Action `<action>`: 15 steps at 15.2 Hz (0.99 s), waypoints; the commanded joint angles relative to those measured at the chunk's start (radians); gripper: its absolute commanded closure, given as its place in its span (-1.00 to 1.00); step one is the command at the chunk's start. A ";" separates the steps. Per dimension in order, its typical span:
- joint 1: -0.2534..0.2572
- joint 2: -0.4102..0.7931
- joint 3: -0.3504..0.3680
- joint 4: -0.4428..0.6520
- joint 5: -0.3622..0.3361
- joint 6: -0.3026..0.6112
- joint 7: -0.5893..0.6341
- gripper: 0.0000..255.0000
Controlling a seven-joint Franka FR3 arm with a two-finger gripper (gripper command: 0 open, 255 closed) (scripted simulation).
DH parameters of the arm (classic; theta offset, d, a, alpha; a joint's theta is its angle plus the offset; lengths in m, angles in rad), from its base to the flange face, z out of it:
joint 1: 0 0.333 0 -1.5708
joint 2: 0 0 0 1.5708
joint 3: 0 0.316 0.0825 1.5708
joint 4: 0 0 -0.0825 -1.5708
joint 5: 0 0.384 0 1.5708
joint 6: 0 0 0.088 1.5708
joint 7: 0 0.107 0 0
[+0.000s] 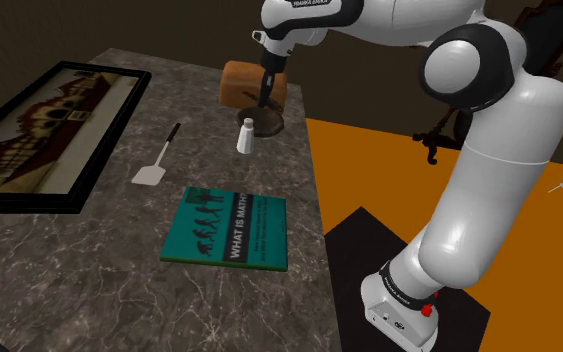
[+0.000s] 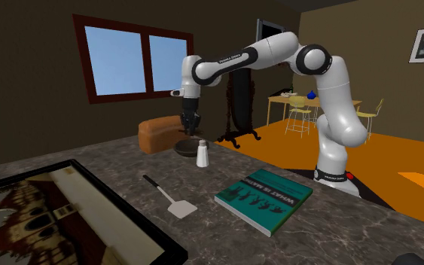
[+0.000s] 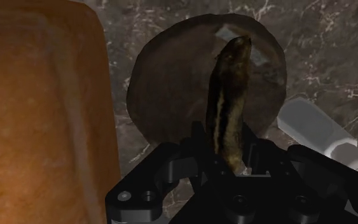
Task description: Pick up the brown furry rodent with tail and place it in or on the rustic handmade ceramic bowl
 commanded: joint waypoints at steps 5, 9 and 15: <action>0.000 0.019 0.002 -0.053 0.007 0.072 -0.011 1.00; 0.000 0.027 0.003 -0.069 0.009 0.096 -0.015 1.00; 0.000 0.027 0.003 -0.069 0.009 0.096 -0.015 1.00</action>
